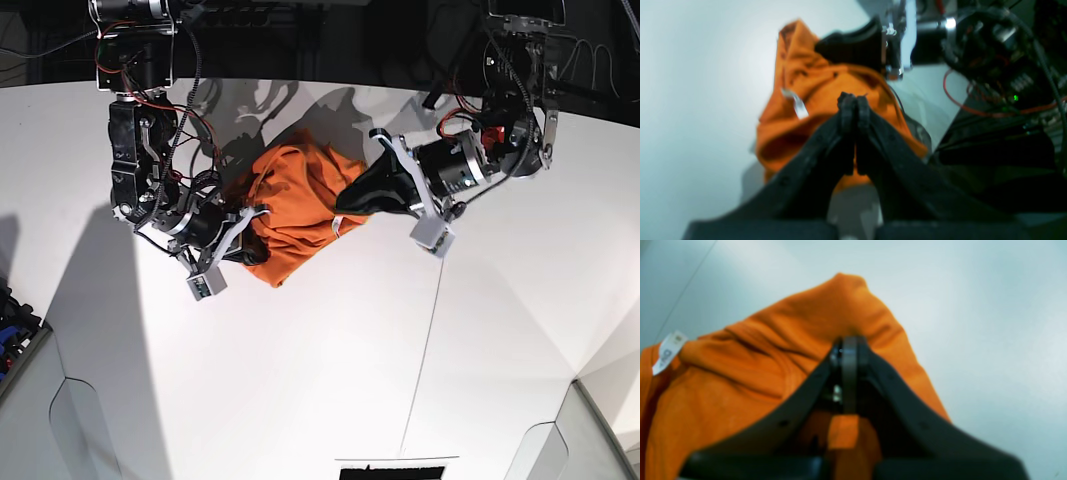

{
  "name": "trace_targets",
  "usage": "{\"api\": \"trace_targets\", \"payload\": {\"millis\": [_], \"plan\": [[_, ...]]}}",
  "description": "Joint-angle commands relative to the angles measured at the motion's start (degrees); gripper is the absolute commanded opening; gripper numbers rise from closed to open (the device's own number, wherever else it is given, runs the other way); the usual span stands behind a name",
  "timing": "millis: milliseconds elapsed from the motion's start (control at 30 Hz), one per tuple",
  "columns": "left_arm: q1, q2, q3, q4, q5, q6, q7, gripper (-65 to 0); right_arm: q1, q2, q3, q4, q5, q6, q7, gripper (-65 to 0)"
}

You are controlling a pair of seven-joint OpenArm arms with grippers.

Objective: Layout the t-shirt on the table in an organized manner, then fold the t-shirt properly
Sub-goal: 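Tuck and square the folded shirt's sides with both grippers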

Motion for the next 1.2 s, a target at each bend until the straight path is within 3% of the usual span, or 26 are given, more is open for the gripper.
{"api": "trace_targets", "payload": {"millis": [0,100,267,400,600,833,1000,1167], "plan": [[0.33,-0.11,0.87,0.96,-1.51,-0.56,-1.25,-64.7,0.81,0.31,0.0,0.52,-0.39,-0.07,-0.42,-65.0],[1.99,-0.09,4.52,0.96,-0.55,-0.56,-2.16,-64.7,0.81,0.28,0.0,0.52,-0.37,-0.09,-0.37,-65.0],[2.86,-0.07,10.86,-1.66,10.16,-0.56,-9.14,-64.7,0.81,0.28,0.0,0.52,-0.37,-0.07,-0.42,-65.0],[2.78,0.04,12.28,-6.45,13.84,-0.56,-12.57,-64.7,0.81,0.31,0.0,0.52,-0.39,-0.09,-0.44,-65.0],[2.54,-0.02,10.56,-6.16,11.34,-0.56,-9.86,-64.7,1.01,0.31,0.0,0.55,1.16,-0.07,-0.42,-65.0],[2.6,-0.33,2.56,3.96,6.19,-0.56,-3.45,-64.7,1.2,0.33,0.02,4.72,4.68,-0.04,-1.03,-65.0],[2.78,-3.08,1.73,6.88,3.23,-0.56,-3.32,-64.7,1.95,0.33,0.02,8.33,5.46,-0.04,-2.23,-65.0],[4.26,-3.17,1.73,9.03,0.96,-0.56,-3.32,-64.7,4.0,0.24,0.0,8.39,5.38,-0.07,-2.16,-65.0]]}}
